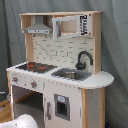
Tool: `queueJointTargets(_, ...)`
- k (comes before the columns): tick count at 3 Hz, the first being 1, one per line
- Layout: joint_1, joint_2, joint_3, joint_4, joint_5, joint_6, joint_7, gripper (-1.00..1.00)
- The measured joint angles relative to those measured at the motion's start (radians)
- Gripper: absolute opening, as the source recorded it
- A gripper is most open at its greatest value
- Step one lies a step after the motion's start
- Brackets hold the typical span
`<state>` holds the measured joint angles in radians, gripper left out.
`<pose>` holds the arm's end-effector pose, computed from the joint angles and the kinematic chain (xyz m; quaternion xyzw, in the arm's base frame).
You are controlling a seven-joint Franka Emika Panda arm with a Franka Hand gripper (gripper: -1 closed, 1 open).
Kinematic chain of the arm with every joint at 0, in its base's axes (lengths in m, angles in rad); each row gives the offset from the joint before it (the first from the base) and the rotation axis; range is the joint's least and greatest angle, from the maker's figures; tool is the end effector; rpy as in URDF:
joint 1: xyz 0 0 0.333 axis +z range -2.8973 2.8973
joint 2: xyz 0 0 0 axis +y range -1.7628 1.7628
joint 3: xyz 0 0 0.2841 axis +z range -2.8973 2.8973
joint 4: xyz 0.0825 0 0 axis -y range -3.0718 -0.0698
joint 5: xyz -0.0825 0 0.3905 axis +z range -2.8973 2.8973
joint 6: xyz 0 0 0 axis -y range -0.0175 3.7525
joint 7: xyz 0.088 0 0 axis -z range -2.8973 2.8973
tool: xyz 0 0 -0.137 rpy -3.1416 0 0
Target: Play with the kitchen
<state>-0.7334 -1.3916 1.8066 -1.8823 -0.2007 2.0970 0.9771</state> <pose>0.2787 0.5325 0.2334 0.7120 0.1458 0.5343 0.4317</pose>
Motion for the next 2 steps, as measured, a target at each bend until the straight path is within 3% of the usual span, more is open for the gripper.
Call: queueJointTargets(2,0.0,-0.002,-0.107,0.093,-0.054,-0.008,-0.139,1.0)
